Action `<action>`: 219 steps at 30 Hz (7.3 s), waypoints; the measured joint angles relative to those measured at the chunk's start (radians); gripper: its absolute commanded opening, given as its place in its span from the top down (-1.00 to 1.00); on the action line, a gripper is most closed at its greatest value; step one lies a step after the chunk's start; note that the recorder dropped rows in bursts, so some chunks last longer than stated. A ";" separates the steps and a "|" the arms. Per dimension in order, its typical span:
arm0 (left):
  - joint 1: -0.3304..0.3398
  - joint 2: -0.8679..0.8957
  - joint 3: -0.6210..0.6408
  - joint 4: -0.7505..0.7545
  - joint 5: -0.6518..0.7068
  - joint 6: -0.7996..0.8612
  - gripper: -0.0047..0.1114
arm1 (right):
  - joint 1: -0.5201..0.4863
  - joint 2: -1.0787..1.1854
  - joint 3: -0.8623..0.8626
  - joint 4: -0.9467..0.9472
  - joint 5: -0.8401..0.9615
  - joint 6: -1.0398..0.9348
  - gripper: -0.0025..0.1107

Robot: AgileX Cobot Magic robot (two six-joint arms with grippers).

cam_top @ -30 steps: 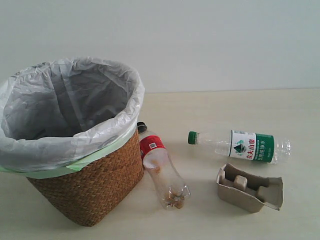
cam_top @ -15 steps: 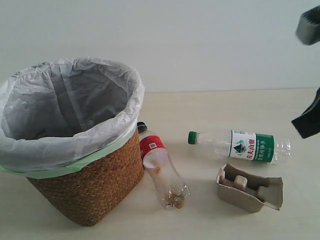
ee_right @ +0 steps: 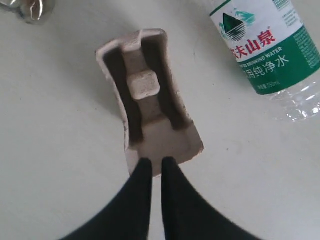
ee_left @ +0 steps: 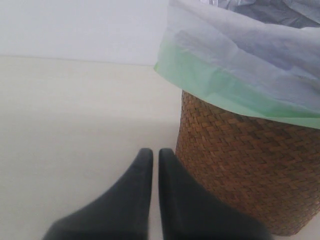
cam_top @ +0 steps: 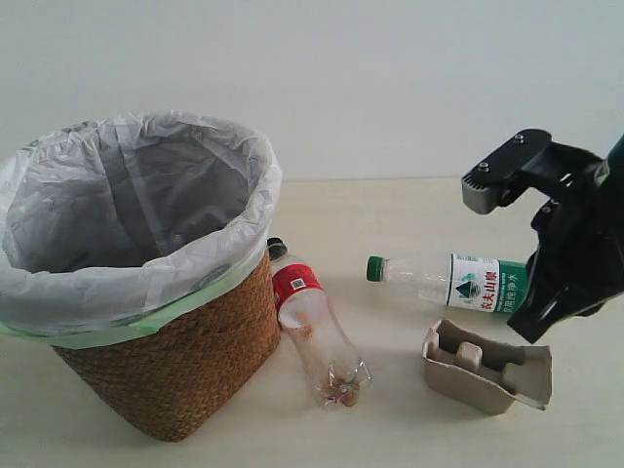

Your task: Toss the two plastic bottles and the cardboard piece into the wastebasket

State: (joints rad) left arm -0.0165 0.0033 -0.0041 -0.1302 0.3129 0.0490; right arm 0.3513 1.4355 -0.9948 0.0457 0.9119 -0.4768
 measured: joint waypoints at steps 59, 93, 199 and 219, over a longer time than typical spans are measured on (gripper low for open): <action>0.000 0.000 0.000 0.000 0.000 0.000 0.85 | 0.087 0.024 -0.039 0.152 -0.230 0.194 0.91; 0.000 0.000 0.000 0.000 0.000 0.000 0.85 | -0.258 -0.203 0.178 0.016 -0.280 0.458 0.80; 0.000 0.000 0.000 0.000 0.000 0.000 0.85 | 0.239 0.558 -0.208 -0.469 -0.176 0.493 0.86; 0.000 0.000 0.000 0.000 0.000 0.000 0.85 | 0.239 0.019 0.079 -0.217 -0.164 0.585 0.86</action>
State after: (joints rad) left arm -0.0165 0.0033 -0.0041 -0.1302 0.3129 0.0490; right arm 0.5907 1.4541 -0.9158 -0.1709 0.7478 0.1083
